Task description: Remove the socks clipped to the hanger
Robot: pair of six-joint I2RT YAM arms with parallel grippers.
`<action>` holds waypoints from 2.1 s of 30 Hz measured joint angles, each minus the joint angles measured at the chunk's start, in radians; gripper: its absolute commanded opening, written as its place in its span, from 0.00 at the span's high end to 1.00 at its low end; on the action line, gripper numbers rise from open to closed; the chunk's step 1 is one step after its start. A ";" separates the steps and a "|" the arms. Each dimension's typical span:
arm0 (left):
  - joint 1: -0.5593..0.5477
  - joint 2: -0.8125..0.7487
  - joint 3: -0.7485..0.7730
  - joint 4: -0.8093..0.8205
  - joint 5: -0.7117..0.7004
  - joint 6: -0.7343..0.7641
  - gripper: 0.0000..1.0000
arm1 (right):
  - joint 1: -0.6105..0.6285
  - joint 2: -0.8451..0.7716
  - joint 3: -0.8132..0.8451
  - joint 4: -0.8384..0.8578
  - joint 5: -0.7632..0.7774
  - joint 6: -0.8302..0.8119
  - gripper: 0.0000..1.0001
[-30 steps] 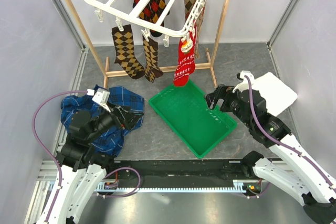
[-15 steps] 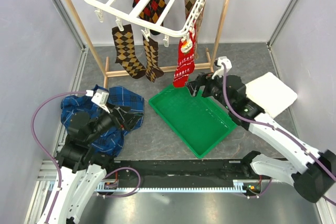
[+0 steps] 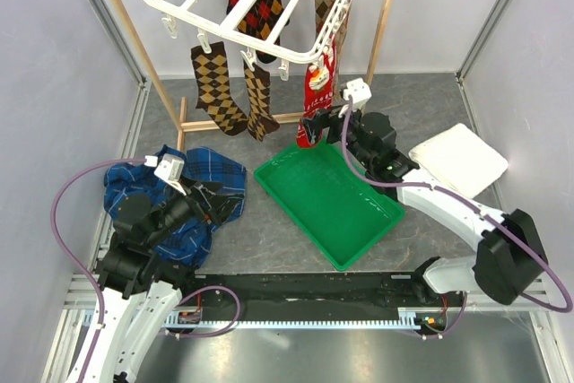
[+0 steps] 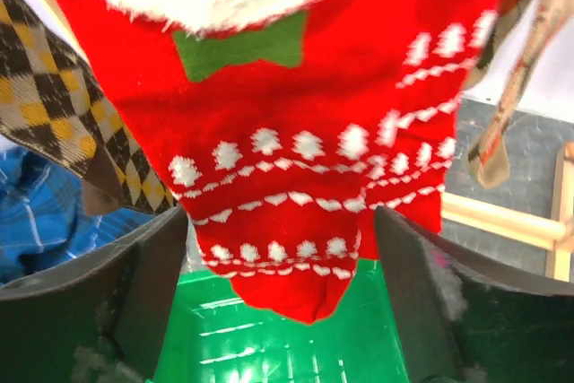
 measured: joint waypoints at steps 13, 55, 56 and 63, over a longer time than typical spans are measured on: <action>0.005 0.011 -0.004 0.031 -0.016 0.000 0.10 | 0.000 0.047 0.106 -0.069 -0.179 0.032 1.00; -0.237 0.819 0.341 0.540 0.191 -0.001 0.59 | 0.001 -0.245 0.054 -0.049 -0.416 0.463 1.00; -0.238 0.819 0.339 0.546 0.194 0.000 0.67 | 0.001 -0.250 0.049 -0.050 -0.412 0.463 1.00; -0.238 0.812 0.318 0.603 0.244 -0.012 0.96 | 0.001 -0.263 0.023 -0.060 -0.392 0.475 1.00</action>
